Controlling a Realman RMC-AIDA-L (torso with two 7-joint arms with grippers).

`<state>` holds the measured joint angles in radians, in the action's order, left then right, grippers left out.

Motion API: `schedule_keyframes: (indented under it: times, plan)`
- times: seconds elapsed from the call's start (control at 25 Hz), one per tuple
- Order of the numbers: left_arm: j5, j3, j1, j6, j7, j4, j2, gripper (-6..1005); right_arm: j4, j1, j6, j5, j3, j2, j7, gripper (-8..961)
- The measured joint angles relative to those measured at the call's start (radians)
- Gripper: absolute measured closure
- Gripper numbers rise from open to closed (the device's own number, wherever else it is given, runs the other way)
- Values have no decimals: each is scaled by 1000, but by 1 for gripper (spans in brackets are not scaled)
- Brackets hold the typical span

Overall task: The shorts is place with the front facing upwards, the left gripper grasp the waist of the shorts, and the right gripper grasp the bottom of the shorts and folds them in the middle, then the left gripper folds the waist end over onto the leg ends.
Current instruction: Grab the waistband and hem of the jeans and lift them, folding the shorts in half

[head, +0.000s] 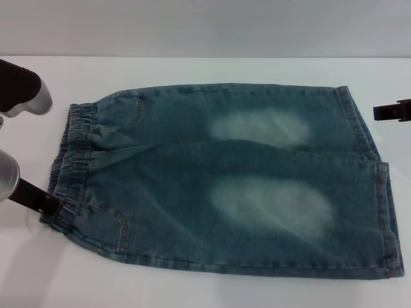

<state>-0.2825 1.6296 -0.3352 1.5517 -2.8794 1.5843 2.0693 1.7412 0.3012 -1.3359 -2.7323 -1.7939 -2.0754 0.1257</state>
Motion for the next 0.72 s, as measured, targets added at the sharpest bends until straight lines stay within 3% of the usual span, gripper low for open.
schedule_keyframes:
  times: [0.44,0.72]
  plan:
    - [0,-4,-25,4,0,0,-1,965,26,-8,-150,26,10,-1,-15,251]
    - [0,-13,-49,4,0,-17,-2,971,27,-54,-192,27,108,-6,-42,251]
